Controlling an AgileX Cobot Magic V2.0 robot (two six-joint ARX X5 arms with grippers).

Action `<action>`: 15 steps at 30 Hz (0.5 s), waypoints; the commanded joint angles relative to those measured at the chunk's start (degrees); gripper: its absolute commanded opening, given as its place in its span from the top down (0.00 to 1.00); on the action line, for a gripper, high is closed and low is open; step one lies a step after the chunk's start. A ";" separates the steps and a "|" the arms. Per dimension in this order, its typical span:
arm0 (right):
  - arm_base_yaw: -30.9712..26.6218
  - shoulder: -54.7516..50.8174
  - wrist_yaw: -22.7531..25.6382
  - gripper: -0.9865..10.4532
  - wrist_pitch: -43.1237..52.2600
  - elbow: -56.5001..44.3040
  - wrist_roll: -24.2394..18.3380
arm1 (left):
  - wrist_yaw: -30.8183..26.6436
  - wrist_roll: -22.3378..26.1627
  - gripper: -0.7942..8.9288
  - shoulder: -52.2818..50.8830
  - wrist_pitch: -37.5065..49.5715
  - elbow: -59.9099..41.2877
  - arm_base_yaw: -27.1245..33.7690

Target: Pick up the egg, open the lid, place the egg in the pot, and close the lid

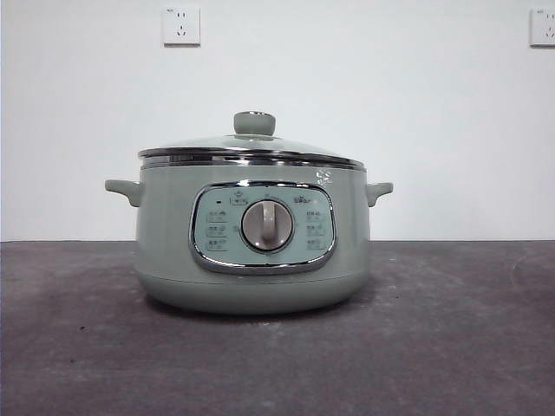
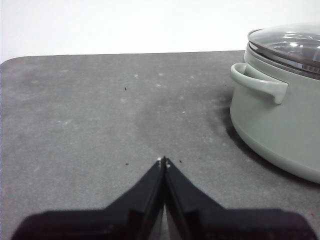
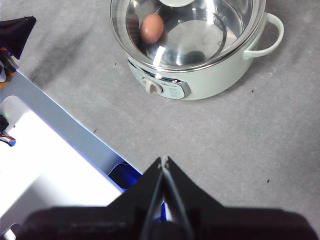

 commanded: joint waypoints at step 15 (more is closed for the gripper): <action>-19.65 -17.81 -3.30 0.91 22.25 -7.39 -2.47 | -0.02 -0.35 0.92 -0.15 0.04 -0.83 0.17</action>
